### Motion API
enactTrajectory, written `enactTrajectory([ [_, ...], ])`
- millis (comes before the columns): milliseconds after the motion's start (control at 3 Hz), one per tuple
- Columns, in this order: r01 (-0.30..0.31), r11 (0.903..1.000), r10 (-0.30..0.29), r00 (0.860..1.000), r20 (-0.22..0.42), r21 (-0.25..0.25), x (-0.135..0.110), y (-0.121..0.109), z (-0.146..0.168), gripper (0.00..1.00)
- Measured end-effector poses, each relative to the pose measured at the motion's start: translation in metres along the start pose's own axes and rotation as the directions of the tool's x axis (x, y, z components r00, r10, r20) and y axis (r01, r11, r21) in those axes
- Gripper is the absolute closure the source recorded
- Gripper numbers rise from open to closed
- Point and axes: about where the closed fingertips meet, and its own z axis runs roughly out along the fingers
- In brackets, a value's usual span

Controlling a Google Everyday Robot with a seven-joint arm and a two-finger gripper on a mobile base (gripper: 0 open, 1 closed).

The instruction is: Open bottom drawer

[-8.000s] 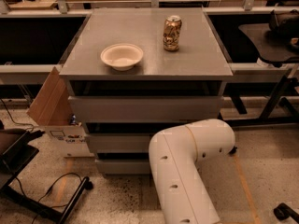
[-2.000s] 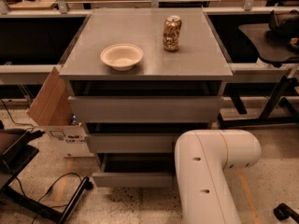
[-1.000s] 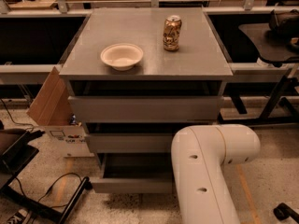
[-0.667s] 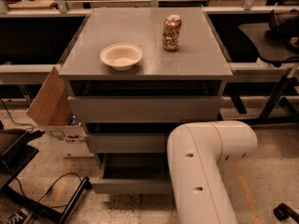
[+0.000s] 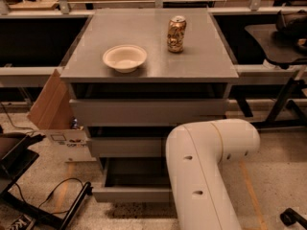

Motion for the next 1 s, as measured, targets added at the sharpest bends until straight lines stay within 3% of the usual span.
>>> enactTrajectory([
  [333, -0.085, 0.9957, 0.084, 0.996, -0.032, -0.037, -0.004, 0.033, -0.025, 1.00],
  [667, -0.206, 0.9764, 0.203, 0.978, -0.050, -0.064, -0.029, 0.068, -0.066, 1.00],
  [1000, -0.282, 0.9511, 0.268, 0.957, -0.113, -0.127, -0.021, 0.129, -0.089, 1.00],
])
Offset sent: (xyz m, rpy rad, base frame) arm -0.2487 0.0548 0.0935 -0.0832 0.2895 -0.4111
